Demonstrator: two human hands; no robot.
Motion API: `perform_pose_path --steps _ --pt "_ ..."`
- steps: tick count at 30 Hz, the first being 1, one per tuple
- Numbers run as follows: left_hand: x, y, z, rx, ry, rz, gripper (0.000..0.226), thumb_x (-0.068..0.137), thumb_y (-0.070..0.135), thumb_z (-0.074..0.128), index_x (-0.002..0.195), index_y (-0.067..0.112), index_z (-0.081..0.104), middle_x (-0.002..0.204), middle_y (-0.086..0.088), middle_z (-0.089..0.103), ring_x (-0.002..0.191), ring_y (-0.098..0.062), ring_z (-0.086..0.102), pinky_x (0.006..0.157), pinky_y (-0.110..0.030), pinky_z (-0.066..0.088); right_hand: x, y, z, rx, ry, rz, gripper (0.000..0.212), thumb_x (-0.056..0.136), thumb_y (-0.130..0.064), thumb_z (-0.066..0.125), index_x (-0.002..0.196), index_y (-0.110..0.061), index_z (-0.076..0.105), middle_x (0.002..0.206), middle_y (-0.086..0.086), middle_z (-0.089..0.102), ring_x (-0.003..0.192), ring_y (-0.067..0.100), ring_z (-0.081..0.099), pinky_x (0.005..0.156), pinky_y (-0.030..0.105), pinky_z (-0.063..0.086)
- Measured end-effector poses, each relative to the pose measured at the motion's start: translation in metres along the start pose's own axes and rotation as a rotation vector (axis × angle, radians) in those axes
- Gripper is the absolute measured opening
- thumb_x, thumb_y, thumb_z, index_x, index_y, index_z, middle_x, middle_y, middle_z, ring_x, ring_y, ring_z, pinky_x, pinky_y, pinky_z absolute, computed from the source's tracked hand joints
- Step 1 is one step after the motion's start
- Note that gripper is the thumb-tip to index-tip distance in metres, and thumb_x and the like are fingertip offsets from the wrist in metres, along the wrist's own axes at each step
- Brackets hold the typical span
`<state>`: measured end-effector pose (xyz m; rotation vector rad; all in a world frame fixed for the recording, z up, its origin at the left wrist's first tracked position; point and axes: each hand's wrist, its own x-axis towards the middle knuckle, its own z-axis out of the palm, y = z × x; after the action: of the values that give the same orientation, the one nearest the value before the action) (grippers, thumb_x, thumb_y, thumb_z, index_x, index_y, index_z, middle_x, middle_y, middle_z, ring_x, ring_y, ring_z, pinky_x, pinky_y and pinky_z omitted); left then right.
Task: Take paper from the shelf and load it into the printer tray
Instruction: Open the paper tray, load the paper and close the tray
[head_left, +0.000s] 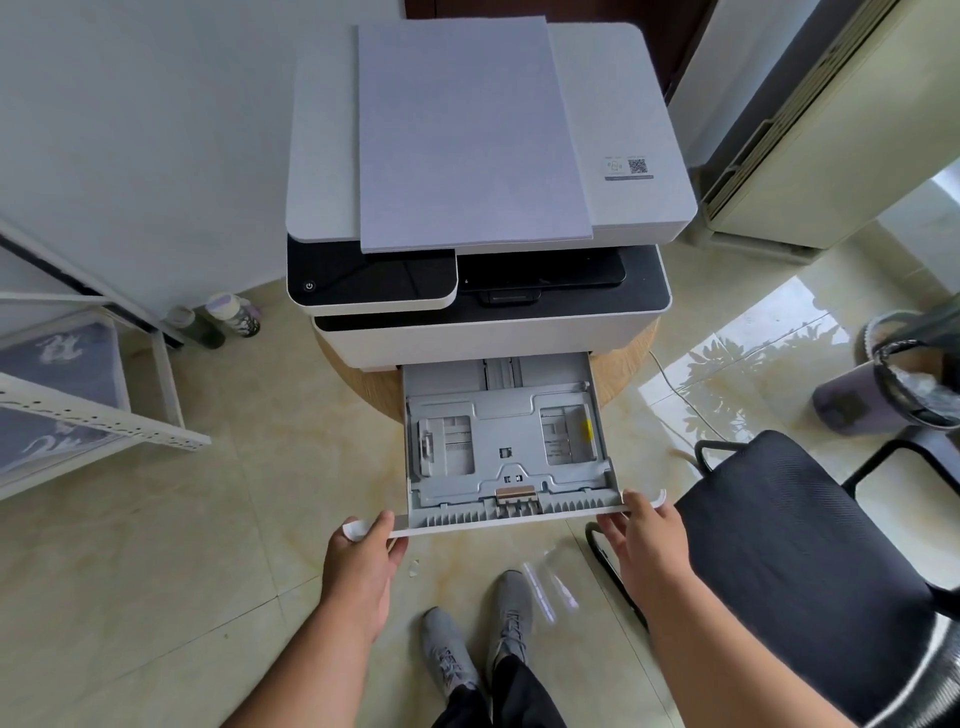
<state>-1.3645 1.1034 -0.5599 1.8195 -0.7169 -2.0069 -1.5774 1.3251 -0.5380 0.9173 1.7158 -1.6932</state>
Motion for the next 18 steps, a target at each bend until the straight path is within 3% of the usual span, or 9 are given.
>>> perform_pose_path --steps 2,6,8,10,13,18 --pt "-0.003 -0.003 0.0 0.003 -0.004 -0.009 0.045 0.1 0.005 0.063 0.139 -0.003 0.043 0.114 -0.018 0.057 0.097 -0.022 0.064 0.113 -0.048 0.045 0.001 0.0 -0.003 -0.002 0.002 0.001 0.024 0.102 -0.009 0.056 0.126 -0.005 0.058 0.11 0.014 0.063 0.107 0.029 0.066 0.104 0.045 0.055" --pt "-0.008 -0.016 -0.009 0.025 0.031 -0.037 0.056 0.099 0.004 0.064 0.148 0.003 0.038 0.129 -0.02 0.057 0.102 -0.022 0.063 0.114 -0.046 0.044 0.001 0.008 -0.011 -0.019 0.022 0.023 0.012 0.103 -0.006 0.054 0.11 -0.012 0.062 0.115 0.015 0.067 0.114 0.03 0.067 0.107 0.048 0.053" --pt "-0.006 -0.024 -0.018 0.052 0.026 -0.069 0.043 0.098 0.005 0.065 0.137 -0.003 0.048 0.129 -0.021 0.061 0.102 -0.023 0.066 0.114 -0.048 0.044 0.001 0.016 -0.014 -0.027 0.033 0.029 0.014 0.104 -0.006 0.053 0.106 -0.015 0.063 0.126 0.017 0.067 0.12 0.032 0.066 0.108 0.05 0.052" --pt "-0.004 -0.027 -0.019 0.056 0.029 -0.074 0.037 0.098 0.006 0.066 0.13 -0.007 0.052 0.126 -0.022 0.065 0.106 -0.026 0.068 0.113 -0.048 0.046 0.003 0.018 -0.016 -0.014 0.03 0.031 0.013 0.105 -0.007 0.054 0.11 -0.013 0.064 0.13 0.019 0.067 0.12 0.032 0.066 0.109 0.05 0.052" --pt "-0.005 -0.022 -0.015 0.018 0.041 -0.056 0.056 0.098 0.011 0.067 0.146 0.003 0.039 0.13 -0.02 0.06 0.119 -0.029 0.062 0.112 -0.048 0.046 0.004 0.016 -0.016 0.003 0.023 0.055 0.024 0.105 -0.014 0.058 0.129 -0.009 0.061 0.129 0.016 0.069 0.119 0.03 0.068 0.109 0.049 0.052" --pt "-0.01 -0.013 -0.014 0.017 0.035 -0.055 0.066 0.099 0.008 0.066 0.155 0.008 0.031 0.146 -0.018 0.049 0.124 -0.031 0.059 0.113 -0.046 0.045 -0.006 0.009 -0.014 0.011 -0.006 0.102 0.03 0.103 -0.009 0.06 0.132 -0.002 0.058 0.116 0.014 0.069 0.103 0.024 0.069 0.107 0.045 0.052"
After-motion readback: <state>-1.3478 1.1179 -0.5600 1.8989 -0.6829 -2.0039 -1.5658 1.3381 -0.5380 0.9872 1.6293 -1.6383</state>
